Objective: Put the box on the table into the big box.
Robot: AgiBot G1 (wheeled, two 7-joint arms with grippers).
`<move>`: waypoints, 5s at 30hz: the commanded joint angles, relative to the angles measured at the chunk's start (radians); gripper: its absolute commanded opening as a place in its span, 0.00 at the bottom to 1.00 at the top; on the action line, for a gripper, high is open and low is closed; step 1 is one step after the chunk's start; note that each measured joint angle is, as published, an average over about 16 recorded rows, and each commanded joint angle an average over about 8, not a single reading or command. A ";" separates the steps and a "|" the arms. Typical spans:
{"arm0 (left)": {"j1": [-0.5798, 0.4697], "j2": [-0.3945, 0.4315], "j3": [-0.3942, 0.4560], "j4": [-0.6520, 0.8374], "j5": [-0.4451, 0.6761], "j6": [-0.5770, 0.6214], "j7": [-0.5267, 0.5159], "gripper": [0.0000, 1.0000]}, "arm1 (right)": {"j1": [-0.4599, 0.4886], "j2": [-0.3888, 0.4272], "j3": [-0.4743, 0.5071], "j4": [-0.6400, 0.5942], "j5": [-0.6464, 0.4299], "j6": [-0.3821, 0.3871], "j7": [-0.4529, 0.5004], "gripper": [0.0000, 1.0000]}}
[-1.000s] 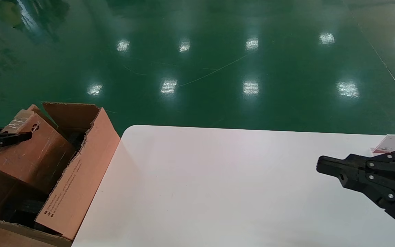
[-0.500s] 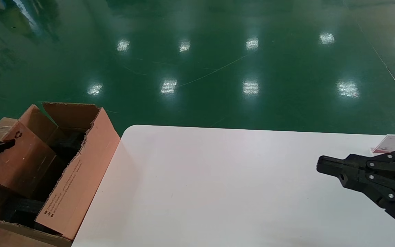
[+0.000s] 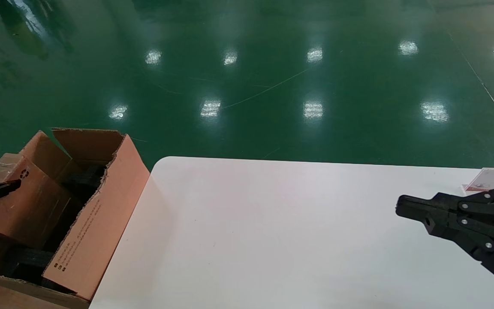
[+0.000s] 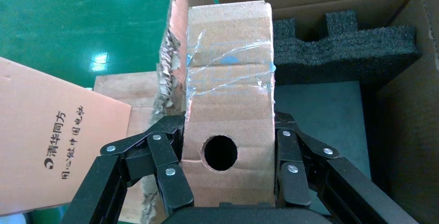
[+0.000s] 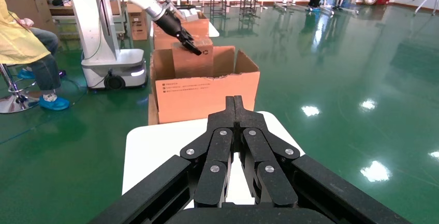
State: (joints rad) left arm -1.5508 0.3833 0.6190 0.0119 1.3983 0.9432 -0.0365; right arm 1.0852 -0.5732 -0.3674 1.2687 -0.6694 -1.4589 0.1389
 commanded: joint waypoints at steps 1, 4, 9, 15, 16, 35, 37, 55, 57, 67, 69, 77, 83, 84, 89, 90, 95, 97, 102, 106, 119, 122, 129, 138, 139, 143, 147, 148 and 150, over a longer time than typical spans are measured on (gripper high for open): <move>0.013 0.007 -0.009 0.013 -0.012 -0.007 0.010 0.00 | 0.000 0.000 0.000 0.000 0.000 0.000 0.000 0.00; 0.040 0.020 -0.026 0.031 -0.037 -0.020 0.029 0.00 | 0.000 0.000 0.000 0.000 0.000 0.000 0.000 0.00; 0.085 0.042 -0.054 0.056 -0.075 -0.040 0.051 0.00 | 0.000 0.000 0.000 0.000 0.000 0.000 0.000 0.00; 0.130 0.062 -0.077 0.070 -0.105 -0.058 0.069 0.00 | 0.000 0.000 0.000 0.000 0.000 0.000 0.000 0.00; 0.136 0.065 -0.080 0.072 -0.108 -0.061 0.070 0.00 | 0.000 0.000 0.000 0.000 0.000 0.000 0.000 0.00; 0.185 0.103 -0.066 0.073 -0.086 -0.122 0.040 0.00 | 0.000 0.000 0.000 0.000 0.000 0.000 0.000 0.00; 0.187 0.107 -0.061 0.072 -0.080 -0.129 0.035 0.00 | 0.000 0.000 0.000 0.000 0.000 0.000 0.000 0.00; 0.187 0.090 -0.065 0.035 -0.087 -0.155 0.039 1.00 | 0.000 0.000 -0.001 0.000 0.000 0.000 0.000 1.00; 0.187 0.087 -0.067 0.032 -0.089 -0.159 0.041 1.00 | 0.000 0.000 -0.001 0.000 0.000 0.000 0.000 1.00; 0.189 0.084 -0.070 0.020 -0.094 -0.173 0.043 1.00 | 0.000 0.000 -0.001 0.000 0.000 0.000 0.000 1.00; 0.190 0.085 -0.070 0.018 -0.095 -0.175 0.043 1.00 | 0.000 0.000 -0.001 0.000 0.000 0.000 0.000 1.00; 0.188 0.085 -0.075 0.003 -0.101 -0.172 0.046 1.00 | 0.000 0.000 -0.001 0.000 0.000 0.000 0.000 1.00; 0.146 0.077 -0.086 -0.057 -0.117 -0.097 0.051 1.00 | 0.000 0.000 -0.001 0.000 0.001 0.000 0.000 1.00; 0.135 0.076 -0.089 -0.071 -0.121 -0.078 0.052 1.00 | 0.000 0.000 -0.001 0.000 0.001 0.000 0.000 1.00; 0.084 0.073 -0.100 -0.150 -0.139 0.016 0.054 1.00 | 0.000 0.000 -0.001 0.000 0.001 0.000 0.000 1.00; 0.076 0.073 -0.101 -0.165 -0.142 0.035 0.055 1.00 | 0.000 0.000 -0.001 0.000 0.001 0.000 0.000 1.00; 0.047 0.080 -0.104 -0.237 -0.155 0.140 0.059 1.00 | 0.000 0.000 -0.001 0.000 0.001 0.000 0.000 1.00; 0.038 0.084 -0.105 -0.260 -0.161 0.178 0.060 1.00 | 0.000 0.000 -0.001 0.000 0.001 0.000 0.000 1.00; 0.022 0.093 -0.113 -0.297 -0.183 0.247 0.061 1.00 | 0.000 0.000 -0.001 0.000 0.001 0.001 0.000 1.00; 0.022 0.097 -0.118 -0.315 -0.196 0.265 0.059 1.00 | 0.000 0.001 -0.001 0.000 0.001 0.001 -0.001 1.00; 0.109 0.123 -0.161 -0.504 -0.287 0.323 0.019 1.00 | 0.000 0.001 -0.001 -0.001 0.001 0.001 -0.001 1.00; 0.132 0.129 -0.173 -0.554 -0.311 0.337 0.008 1.00 | 0.000 0.001 -0.001 -0.001 0.001 0.001 -0.001 1.00; 0.185 0.145 -0.199 -0.670 -0.367 0.371 -0.017 1.00 | 0.000 0.001 -0.001 -0.001 0.001 0.001 -0.001 1.00; 0.254 0.164 -0.232 -0.818 -0.438 0.414 -0.049 1.00 | 0.000 0.001 -0.001 -0.001 0.001 0.001 -0.001 1.00; 0.262 0.166 -0.236 -0.834 -0.446 0.419 -0.052 1.00 | 0.000 0.001 -0.001 -0.001 0.001 0.001 -0.001 1.00; 0.293 0.175 -0.250 -0.901 -0.478 0.438 -0.066 1.00 | 0.000 0.001 -0.001 -0.001 0.001 0.001 -0.001 1.00; 0.323 0.184 -0.265 -0.967 -0.509 0.457 -0.080 1.00 | 0.000 0.001 -0.001 -0.001 0.001 0.001 -0.001 1.00; 0.331 0.186 -0.269 -0.983 -0.517 0.462 -0.084 1.00 | 0.000 0.001 -0.001 -0.001 0.001 0.001 -0.001 1.00; 0.346 0.191 -0.277 -1.016 -0.533 0.471 -0.091 1.00 | 0.000 0.001 -0.001 -0.001 0.001 0.001 -0.001 1.00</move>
State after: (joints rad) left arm -1.2045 0.5740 0.3426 -1.0041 0.8651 1.4145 -0.1275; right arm 1.0855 -0.5725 -0.3686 1.2681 -0.6684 -1.4583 0.1381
